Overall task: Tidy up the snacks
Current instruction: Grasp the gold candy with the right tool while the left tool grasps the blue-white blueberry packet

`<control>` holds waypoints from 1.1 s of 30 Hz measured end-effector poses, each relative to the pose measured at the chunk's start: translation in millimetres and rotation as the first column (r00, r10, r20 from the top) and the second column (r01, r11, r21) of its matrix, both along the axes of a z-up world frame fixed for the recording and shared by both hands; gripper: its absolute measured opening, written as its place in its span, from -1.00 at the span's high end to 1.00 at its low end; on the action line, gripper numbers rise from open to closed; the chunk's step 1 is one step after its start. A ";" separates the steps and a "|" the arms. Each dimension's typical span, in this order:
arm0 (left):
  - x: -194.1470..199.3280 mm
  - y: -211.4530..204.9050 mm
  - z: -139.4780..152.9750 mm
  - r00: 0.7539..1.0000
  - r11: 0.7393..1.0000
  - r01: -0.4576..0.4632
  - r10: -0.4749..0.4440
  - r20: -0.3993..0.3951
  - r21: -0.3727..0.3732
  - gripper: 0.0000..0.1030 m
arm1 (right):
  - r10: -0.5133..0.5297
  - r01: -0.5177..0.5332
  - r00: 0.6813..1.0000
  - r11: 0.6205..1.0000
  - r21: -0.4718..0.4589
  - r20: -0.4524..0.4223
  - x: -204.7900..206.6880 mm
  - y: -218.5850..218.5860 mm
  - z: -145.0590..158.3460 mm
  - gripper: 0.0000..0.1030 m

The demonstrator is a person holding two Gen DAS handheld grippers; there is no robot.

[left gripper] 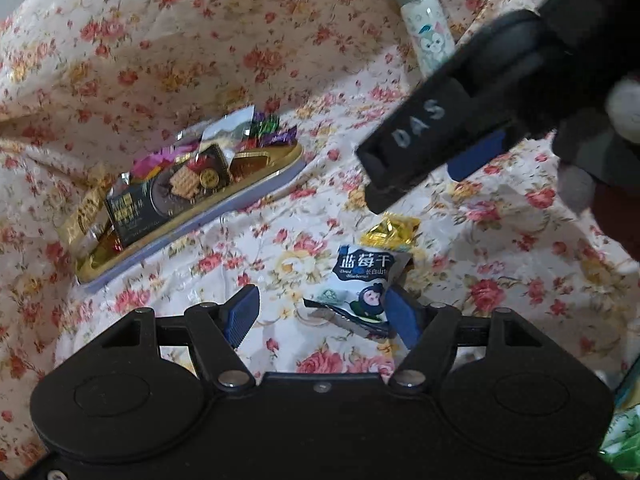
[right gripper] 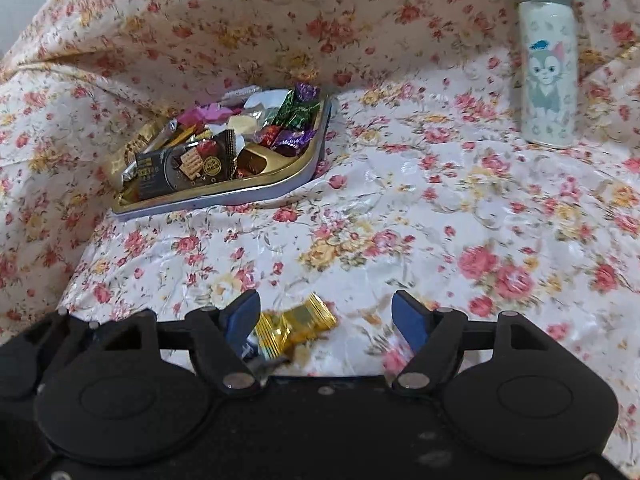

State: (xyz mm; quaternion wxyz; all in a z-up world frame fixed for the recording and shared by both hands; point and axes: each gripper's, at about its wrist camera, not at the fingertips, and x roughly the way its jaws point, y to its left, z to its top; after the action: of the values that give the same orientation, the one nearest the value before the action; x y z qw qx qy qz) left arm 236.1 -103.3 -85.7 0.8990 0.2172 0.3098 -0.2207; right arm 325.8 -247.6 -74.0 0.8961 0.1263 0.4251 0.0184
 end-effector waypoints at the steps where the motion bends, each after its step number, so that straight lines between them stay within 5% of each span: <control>1: 2.4 1.1 -2.2 1.000 1.000 -0.007 0.006 -0.010 -0.004 -0.40 | 0.007 -0.007 1.000 1.000 -0.010 -0.006 5.7 2.9 -1.7 -0.48; 8: 7.2 3.6 -8.4 1.000 1.000 -0.008 0.007 -0.029 -0.022 -0.42 | 0.029 -0.034 0.998 0.995 -0.094 -0.049 22.3 13.2 -14.8 -0.48; 15: 25.3 8.9 -11.0 0.997 0.997 -0.045 0.041 -0.070 -0.057 -0.72 | 0.059 -0.071 0.996 0.974 -0.216 -0.061 4.4 1.8 -22.3 -0.47; 23: 46.4 18.1 -15.4 0.986 0.988 -0.106 0.090 -0.138 -0.110 -0.94 | 0.036 -0.044 0.999 0.961 -0.273 -0.033 -23.2 -23.7 -24.4 -0.47; 33: 73.7 15.3 -13.4 0.960 0.971 -0.204 0.173 -0.220 -0.125 -0.95 | 0.029 -0.002 0.997 0.938 -0.345 0.071 -39.5 -34.0 -31.2 -0.46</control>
State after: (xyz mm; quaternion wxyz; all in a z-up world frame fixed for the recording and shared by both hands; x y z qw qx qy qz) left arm 309.8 -88.0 -99.1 0.8921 0.0956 0.4044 -0.1773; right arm 286.2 -281.7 -105.2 0.9196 -0.0369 0.3886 -0.0446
